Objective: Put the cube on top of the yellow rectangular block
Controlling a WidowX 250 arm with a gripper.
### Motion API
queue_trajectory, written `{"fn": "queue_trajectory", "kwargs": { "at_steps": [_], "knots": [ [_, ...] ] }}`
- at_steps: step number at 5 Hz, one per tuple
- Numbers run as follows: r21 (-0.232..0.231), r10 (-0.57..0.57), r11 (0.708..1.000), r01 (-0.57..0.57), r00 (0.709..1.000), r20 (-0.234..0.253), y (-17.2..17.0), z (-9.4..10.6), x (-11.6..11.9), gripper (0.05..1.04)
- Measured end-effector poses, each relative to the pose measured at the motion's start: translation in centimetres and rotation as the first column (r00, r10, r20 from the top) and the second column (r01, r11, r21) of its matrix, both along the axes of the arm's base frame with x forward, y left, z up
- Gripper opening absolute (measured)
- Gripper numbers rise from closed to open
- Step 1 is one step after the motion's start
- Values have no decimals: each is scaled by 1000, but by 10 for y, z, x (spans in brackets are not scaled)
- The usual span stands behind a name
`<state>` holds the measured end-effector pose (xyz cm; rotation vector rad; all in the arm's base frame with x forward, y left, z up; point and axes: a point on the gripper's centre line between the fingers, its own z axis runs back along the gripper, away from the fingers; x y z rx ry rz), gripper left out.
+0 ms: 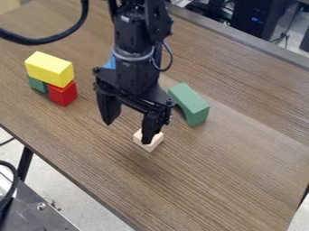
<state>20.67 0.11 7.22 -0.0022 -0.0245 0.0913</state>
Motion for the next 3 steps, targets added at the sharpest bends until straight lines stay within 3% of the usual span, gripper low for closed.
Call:
{"fn": "queue_trajectory", "kwargs": {
  "at_steps": [3],
  "knots": [
    [23, -12, 1000, 15, 996, -89, 2, -10, -5, 997]
  ]
}}
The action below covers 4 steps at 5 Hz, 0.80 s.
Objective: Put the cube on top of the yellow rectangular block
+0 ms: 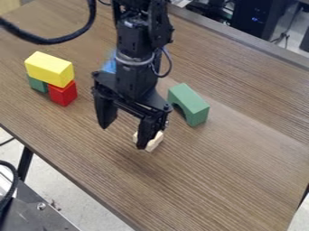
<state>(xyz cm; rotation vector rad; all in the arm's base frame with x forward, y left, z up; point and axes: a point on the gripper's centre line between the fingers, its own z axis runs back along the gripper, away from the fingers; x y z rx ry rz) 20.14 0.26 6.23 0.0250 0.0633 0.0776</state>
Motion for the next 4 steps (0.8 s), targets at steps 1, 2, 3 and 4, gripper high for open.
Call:
{"fn": "queue_trajectory", "kwargs": {
  "at_steps": [1, 2, 3, 4],
  "knots": [
    [-3, -3, 1000, 3, 1000, -3, 0, 0, 0, 997],
    [-11, 6, 1000, -6, 1000, 6, -2, 0, 1, 997],
    [-27, 5, 1000, -5, 1000, 13, -6, -1, 3, 997],
    [-31, -26, 999, 27, 999, 30, -14, -6, 8, 997]
  ]
}}
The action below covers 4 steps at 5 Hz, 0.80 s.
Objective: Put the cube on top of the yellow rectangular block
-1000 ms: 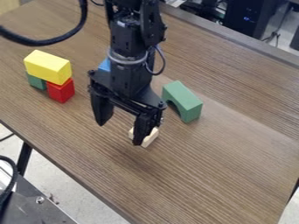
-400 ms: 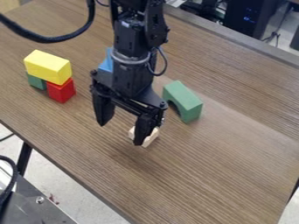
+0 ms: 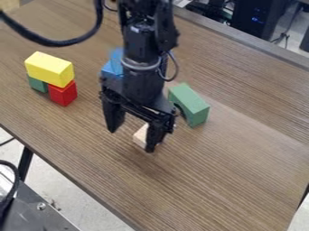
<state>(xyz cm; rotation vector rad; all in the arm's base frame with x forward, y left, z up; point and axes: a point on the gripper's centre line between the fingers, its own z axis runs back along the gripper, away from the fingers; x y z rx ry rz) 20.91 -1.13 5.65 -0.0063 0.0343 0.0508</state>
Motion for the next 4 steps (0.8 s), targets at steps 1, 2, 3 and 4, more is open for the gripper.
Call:
{"fn": "queue_trajectory", "kwargs": {
  "at_steps": [1, 2, 3, 4],
  "knots": [
    [4, -46, 999, 46, 999, 5, -11, -6, 11, 997],
    [26, -75, 997, 75, 997, -24, -21, -16, 21, 997],
    [28, -55, 998, 56, 998, -25, -23, -17, 24, 997],
    [28, -31, 999, 32, 999, -33, -20, -17, 23, 997]
  ]
}}
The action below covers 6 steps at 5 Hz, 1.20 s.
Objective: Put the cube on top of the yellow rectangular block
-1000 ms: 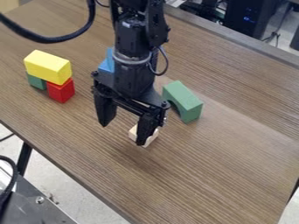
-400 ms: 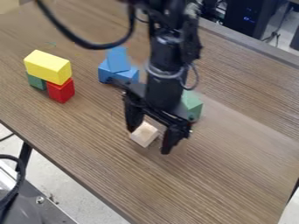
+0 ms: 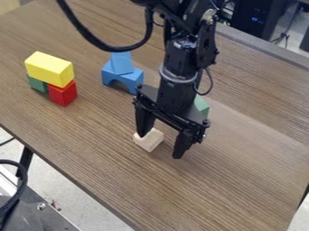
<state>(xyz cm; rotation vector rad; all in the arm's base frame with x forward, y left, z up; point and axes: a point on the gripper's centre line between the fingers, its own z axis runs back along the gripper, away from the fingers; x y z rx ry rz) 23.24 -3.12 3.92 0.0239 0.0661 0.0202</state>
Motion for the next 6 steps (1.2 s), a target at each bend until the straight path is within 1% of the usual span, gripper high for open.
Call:
{"fn": "queue_trajectory", "kwargs": {
  "at_steps": [1, 2, 4, 5, 6],
  "knots": [
    [9, 20, 1000, -20, 1000, -12, 4, 1, -2, 997],
    [16, 36, 999, -36, 999, 0, 8, 6, -2, 997],
    [12, 77, 997, -77, 997, 13, 21, 9, 1, 997],
    [11, 93, 996, -93, 996, 11, 26, 8, 5, 997],
    [10, 94, 996, -94, 996, -8, 27, 3, 4, 997]
  ]
}}
